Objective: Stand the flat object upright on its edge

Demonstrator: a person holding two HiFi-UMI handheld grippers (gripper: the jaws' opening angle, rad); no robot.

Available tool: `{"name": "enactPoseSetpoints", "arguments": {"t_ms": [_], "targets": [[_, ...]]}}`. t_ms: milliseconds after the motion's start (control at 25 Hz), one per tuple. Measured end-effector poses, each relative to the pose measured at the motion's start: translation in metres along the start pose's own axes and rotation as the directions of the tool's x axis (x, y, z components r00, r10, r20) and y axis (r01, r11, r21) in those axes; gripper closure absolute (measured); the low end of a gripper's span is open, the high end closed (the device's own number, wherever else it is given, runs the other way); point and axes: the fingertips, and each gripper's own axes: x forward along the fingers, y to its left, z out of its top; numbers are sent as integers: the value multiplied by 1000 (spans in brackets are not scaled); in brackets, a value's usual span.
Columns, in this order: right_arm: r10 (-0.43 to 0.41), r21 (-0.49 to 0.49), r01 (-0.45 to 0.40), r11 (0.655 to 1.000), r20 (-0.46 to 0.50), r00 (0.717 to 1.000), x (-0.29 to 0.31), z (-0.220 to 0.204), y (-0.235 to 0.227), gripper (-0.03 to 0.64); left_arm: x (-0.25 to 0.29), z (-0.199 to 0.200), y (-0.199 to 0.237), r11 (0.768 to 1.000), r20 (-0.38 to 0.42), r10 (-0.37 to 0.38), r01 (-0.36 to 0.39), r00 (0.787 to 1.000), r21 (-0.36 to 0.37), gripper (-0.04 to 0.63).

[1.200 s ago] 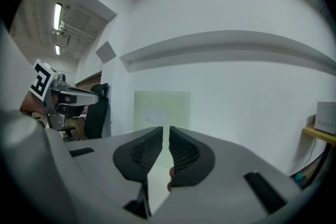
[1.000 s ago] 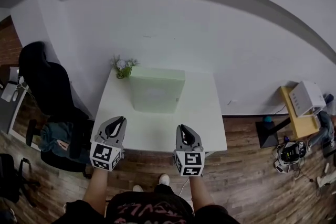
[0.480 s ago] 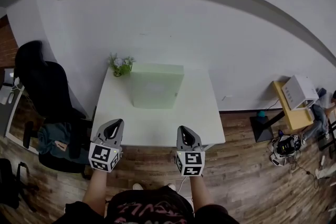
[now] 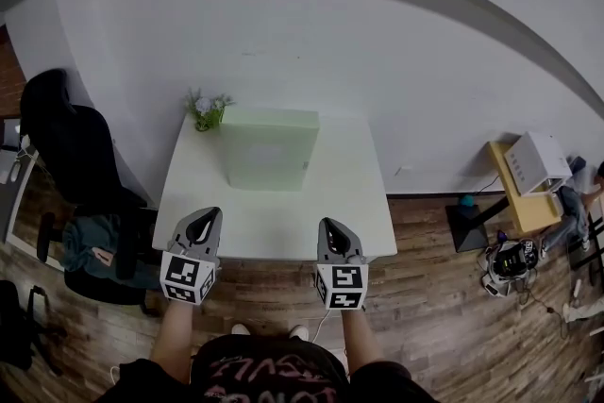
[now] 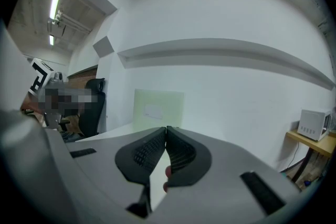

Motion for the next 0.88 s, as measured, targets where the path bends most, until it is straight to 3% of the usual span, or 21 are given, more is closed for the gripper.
{"name": "enactPoseSetpoints", "arguments": {"t_ms": [320, 880], "targets": [[6, 7, -6, 1000, -4, 1000, 2, -4, -4, 594, 2, 0, 6, 999, -11, 40, -40, 999, -17, 581], [-7, 34, 7, 999, -16, 1000, 4, -5, -2, 594, 0, -6, 9, 999, -24, 36, -37, 999, -24, 583]]}}
